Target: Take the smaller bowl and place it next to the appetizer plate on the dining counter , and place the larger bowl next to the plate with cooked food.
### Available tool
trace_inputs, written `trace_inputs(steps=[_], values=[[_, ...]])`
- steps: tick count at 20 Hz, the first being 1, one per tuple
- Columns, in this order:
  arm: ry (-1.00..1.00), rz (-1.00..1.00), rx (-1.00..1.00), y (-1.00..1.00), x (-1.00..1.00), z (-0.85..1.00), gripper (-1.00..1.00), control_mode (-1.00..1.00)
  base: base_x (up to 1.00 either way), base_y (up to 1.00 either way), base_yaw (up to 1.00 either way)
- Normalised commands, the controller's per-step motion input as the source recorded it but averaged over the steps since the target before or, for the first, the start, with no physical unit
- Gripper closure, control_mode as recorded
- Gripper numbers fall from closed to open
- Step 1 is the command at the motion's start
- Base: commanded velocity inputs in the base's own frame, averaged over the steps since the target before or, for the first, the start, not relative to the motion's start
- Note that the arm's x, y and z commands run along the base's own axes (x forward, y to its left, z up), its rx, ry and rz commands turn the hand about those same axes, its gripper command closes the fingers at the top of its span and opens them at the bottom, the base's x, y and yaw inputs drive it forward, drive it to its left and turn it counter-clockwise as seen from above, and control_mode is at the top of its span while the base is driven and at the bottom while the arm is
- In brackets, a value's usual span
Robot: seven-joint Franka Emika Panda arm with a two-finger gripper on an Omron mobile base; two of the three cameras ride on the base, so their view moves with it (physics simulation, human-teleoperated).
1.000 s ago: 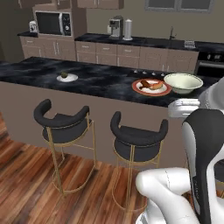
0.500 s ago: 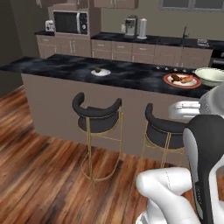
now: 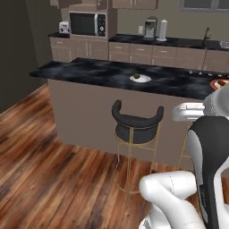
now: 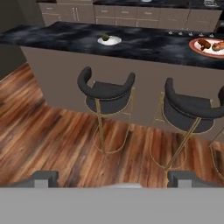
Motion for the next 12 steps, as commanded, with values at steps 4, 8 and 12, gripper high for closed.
trace_inputs(steps=[4, 8, 12], values=[[0.00, 0.00, 0.00, 0.00, 0.00, 0.00, -1.00, 1.00, 0.48, 1.00, -0.14], [0.00, 0.00, 0.00, 0.00, 0.00, 0.00, -1.00, 1.00, 0.50, 1.00, -0.23], [0.00, 0.00, 0.00, 0.00, 0.00, 0.00, -1.00, 1.00, 0.48, 1.00, -0.30]])
